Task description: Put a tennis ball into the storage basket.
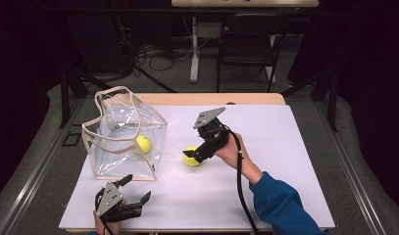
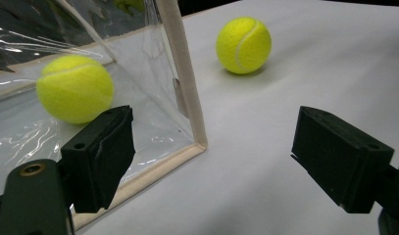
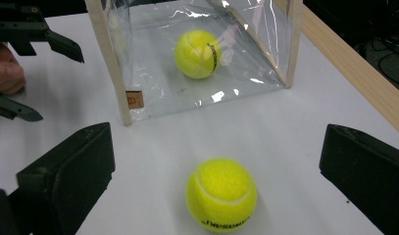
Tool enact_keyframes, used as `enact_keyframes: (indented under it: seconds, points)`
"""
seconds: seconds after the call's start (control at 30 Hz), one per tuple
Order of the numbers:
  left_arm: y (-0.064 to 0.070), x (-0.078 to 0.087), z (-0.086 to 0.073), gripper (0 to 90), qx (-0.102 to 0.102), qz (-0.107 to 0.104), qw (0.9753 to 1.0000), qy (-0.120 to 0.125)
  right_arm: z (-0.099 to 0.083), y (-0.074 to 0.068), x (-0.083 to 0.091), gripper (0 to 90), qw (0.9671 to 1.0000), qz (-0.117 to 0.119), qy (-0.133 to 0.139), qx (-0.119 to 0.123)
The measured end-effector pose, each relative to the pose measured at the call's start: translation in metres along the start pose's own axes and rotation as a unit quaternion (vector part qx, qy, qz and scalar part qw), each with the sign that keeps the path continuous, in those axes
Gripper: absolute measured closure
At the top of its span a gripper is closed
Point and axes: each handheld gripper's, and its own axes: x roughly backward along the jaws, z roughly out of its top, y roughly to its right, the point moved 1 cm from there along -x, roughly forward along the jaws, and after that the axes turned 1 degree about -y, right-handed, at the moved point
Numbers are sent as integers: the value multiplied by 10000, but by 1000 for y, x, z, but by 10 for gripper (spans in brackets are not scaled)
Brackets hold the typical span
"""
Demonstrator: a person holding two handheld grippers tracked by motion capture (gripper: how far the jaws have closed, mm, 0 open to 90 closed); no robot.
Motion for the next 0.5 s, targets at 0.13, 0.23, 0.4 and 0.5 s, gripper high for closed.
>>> enact_keyframes:
  seconds: [0.13,0.23,0.4,0.5]
  points:
    - [-2,0,-1,160,29,-19,10000,-24,-16,1,4,0,9999,-60,-37,-104]
    - [-1,0,-1,160,23,-16,10000,-34,-27,1,3,0,9998,-59,-61,-192]
    - [0,2,0,160,-5,-6,10000,-4,-48,-2,-1,0,9994,-205,-236,-178]
    - [-1,0,-1,160,45,7,10000,-8,-55,-2,-2,0,9992,-231,-245,-227]
